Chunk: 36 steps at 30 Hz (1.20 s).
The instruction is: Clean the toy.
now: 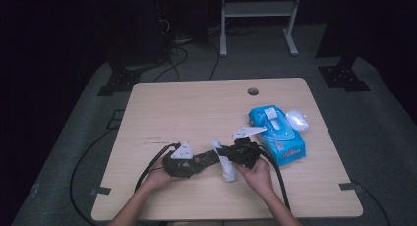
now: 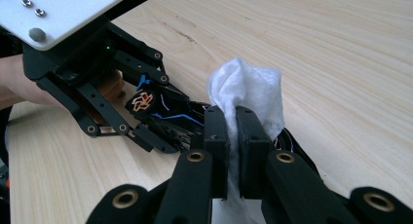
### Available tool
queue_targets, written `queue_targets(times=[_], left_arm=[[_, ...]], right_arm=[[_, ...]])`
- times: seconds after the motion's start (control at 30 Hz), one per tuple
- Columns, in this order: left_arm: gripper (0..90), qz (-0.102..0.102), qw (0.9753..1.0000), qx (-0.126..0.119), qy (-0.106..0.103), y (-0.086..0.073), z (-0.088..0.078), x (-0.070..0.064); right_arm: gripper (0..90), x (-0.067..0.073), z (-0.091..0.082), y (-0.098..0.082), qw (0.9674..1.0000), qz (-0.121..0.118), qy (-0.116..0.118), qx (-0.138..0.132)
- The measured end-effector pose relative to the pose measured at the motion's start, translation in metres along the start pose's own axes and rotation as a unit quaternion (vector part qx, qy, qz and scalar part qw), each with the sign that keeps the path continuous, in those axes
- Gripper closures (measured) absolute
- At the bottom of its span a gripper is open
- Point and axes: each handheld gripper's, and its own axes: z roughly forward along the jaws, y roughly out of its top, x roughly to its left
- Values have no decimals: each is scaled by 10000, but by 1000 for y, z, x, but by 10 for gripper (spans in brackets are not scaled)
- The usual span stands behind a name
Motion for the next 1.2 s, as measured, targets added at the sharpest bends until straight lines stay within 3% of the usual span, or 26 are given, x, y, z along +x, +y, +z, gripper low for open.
queue_targets(times=[0.23, 0.4, 0.53, 0.7, 1.03, 1.2], left_arm=[[585, 81, 9999, -89, 108, 1, 0, -1], [588, 25, 9985, -504, 191, 6, -9, -3], [588, 35, 9974, -682, 246, 9, -13, -5], [587, 50, 9943, -1021, 304, 18, -23, -7], [586, 221, 9941, -977, 411, 29, -30, -11], [585, 366, 9946, -846, 478, 33, -30, -15]], right_arm=[[843, -1, -2, -1, 10000, 26, -35, -19], [842, -3, -6, 0, 9999, 42, -65, -66], [841, -3, -9, 1, 9999, 42, -113, -43], [841, -4, -12, 1, 9999, 77, -99, -66], [841, -7, -17, 2, 9996, 214, 74, -165], [840, -5, -20, 3, 9998, 173, 31, -111]])
